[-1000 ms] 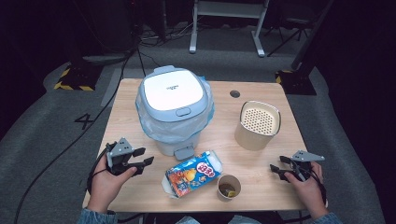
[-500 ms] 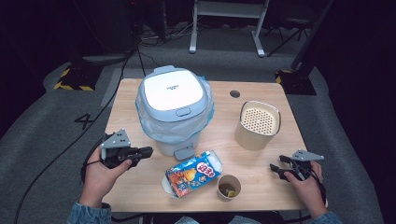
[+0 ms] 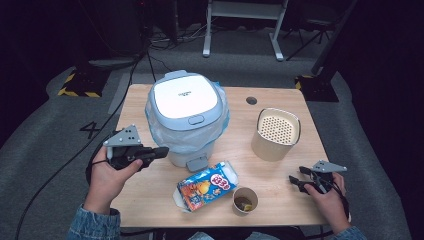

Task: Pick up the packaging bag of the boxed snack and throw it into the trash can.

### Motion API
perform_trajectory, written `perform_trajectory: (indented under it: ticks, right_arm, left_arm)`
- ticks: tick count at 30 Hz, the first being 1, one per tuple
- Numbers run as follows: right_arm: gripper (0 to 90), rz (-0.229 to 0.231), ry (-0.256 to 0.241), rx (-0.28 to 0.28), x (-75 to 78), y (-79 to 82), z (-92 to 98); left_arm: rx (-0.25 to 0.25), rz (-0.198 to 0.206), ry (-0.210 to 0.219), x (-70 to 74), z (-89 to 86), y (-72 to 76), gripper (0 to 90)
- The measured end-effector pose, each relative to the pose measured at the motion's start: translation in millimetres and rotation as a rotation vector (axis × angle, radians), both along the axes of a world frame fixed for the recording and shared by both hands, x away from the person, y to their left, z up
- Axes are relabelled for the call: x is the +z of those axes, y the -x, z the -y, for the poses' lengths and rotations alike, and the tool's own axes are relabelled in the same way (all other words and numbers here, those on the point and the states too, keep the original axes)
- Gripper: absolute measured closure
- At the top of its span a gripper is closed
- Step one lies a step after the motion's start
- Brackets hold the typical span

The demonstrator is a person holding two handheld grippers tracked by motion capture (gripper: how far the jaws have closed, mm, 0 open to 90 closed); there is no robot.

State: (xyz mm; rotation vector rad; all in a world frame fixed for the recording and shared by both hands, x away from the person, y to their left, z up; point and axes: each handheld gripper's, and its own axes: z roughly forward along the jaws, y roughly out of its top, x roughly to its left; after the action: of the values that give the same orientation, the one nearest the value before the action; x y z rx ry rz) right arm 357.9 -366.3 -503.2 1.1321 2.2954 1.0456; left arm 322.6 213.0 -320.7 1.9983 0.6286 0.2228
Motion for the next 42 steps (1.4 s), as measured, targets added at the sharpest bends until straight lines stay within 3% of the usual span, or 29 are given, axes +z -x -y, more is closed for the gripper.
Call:
perform_trajectory:
  ticks: [10,17,22,28,33,40,42]
  right_arm:
    - [36.1,0.000,-0.001,-0.001,0.0,0.1,-0.1]
    - [36.1,0.001,0.000,0.000,0.0,0.1,-0.1]
    - [36.1,0.001,0.000,-0.001,0.0,0.1,-0.1]
    - [36.1,0.001,0.000,-0.001,0.0,0.1,-0.1]
    - [36.1,0.001,0.000,-0.001,0.0,0.1,-0.1]
    - [36.1,0.001,0.000,-0.001,0.0,0.1,-0.1]
    - [36.1,0.001,0.000,-0.001,0.0,0.1,-0.1]
  left_arm:
    - [-0.048,0.044,0.068,30.7,14.8,-13.2,90.0]
    - [-0.074,0.052,0.112,39.3,27.0,-31.2,90.0]
    - [-0.095,0.063,0.119,41.7,36.8,-39.3,90.0]
    - [-0.086,0.072,0.099,43.8,51.2,-51.6,90.0]
    - [-0.033,0.086,0.045,42.9,62.8,-61.9,90.0]
    - [0.012,0.097,-0.027,39.5,65.3,-68.7,90.0]
    - [0.012,0.094,-0.025,39.4,65.0,-69.0,90.0]
